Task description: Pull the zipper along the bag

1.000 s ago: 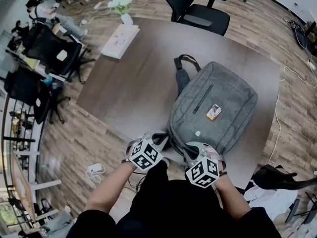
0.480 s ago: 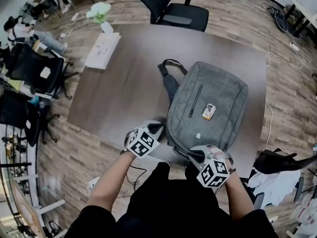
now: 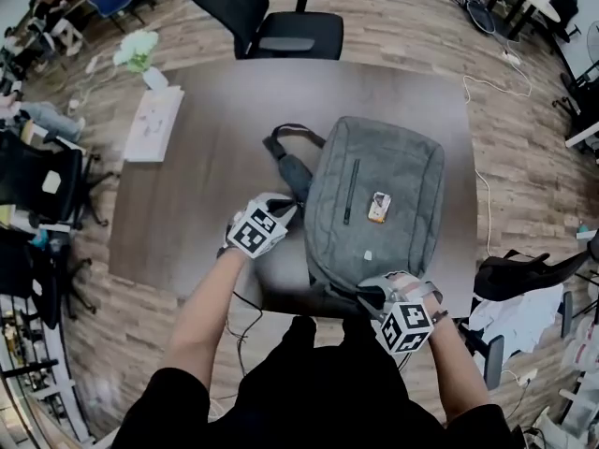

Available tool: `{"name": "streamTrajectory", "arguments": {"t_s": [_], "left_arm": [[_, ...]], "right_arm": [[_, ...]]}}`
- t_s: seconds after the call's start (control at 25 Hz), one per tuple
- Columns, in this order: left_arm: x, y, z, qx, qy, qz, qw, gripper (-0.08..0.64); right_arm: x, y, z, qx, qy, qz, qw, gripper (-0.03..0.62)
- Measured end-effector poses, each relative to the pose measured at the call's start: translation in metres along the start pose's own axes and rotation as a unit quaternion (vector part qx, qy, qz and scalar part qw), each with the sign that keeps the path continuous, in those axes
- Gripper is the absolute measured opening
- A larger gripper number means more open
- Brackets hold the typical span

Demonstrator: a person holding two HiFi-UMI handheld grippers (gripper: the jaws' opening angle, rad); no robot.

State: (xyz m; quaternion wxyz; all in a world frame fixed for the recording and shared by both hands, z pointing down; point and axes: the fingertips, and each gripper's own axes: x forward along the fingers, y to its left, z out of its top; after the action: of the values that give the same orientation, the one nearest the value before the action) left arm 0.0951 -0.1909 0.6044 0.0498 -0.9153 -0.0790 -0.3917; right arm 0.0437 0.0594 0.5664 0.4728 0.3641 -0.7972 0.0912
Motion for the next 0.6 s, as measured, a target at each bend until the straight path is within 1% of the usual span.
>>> {"name": "streamTrajectory", "arguments": {"t_s": [0.04, 0.08, 0.16, 0.28, 0.32, 0.4, 0.44, 0.52, 0.56, 0.6], "left_arm": [[0.004, 0.008, 0.003, -0.016, -0.007, -0.011, 0.9998, 0.053], [0.009, 0.013, 0.006, -0.019, -0.008, -0.018, 0.9996, 0.051], [0.021, 0.020, 0.011, -0.013, -0.003, -0.020, 0.9997, 0.044], [0.033, 0.033, 0.018, -0.033, -0.001, -0.005, 0.9994, 0.046], [0.035, 0.038, 0.019, -0.047, -0.003, 0.006, 0.9989, 0.025], [0.035, 0.045, 0.019, -0.075, -0.018, 0.020, 0.9968, 0.019], [0.033, 0.044, 0.019, -0.080, -0.024, 0.020, 0.9963, 0.020], [0.026, 0.038, 0.017, -0.074, -0.031, 0.027, 0.9964, 0.020], [0.019, 0.036, 0.016, -0.078, -0.039, 0.035, 0.9956, 0.020], [0.011, 0.034, 0.015, -0.089, -0.050, 0.043, 0.9938, 0.020]], "right_arm": [[0.001, 0.001, -0.001, -0.011, 0.008, 0.001, 1.000, 0.044], [0.003, 0.002, -0.001, -0.020, 0.015, 0.003, 1.000, 0.046], [0.003, 0.004, -0.002, -0.032, 0.023, 0.010, 0.999, 0.048], [0.003, 0.006, -0.003, -0.035, 0.026, 0.013, 0.999, 0.049], [0.003, 0.006, -0.004, -0.031, 0.025, 0.014, 0.999, 0.049], [0.002, 0.005, -0.006, -0.011, 0.013, 0.011, 1.000, 0.053], [0.001, 0.004, -0.006, 0.005, 0.002, 0.004, 1.000, 0.057], [-0.005, -0.003, -0.005, 0.049, -0.025, -0.016, 0.998, 0.077], [-0.008, -0.007, -0.002, 0.076, -0.042, -0.025, 0.996, 0.106], [-0.013, -0.013, 0.001, 0.104, -0.063, -0.032, 0.992, 0.121]]}}
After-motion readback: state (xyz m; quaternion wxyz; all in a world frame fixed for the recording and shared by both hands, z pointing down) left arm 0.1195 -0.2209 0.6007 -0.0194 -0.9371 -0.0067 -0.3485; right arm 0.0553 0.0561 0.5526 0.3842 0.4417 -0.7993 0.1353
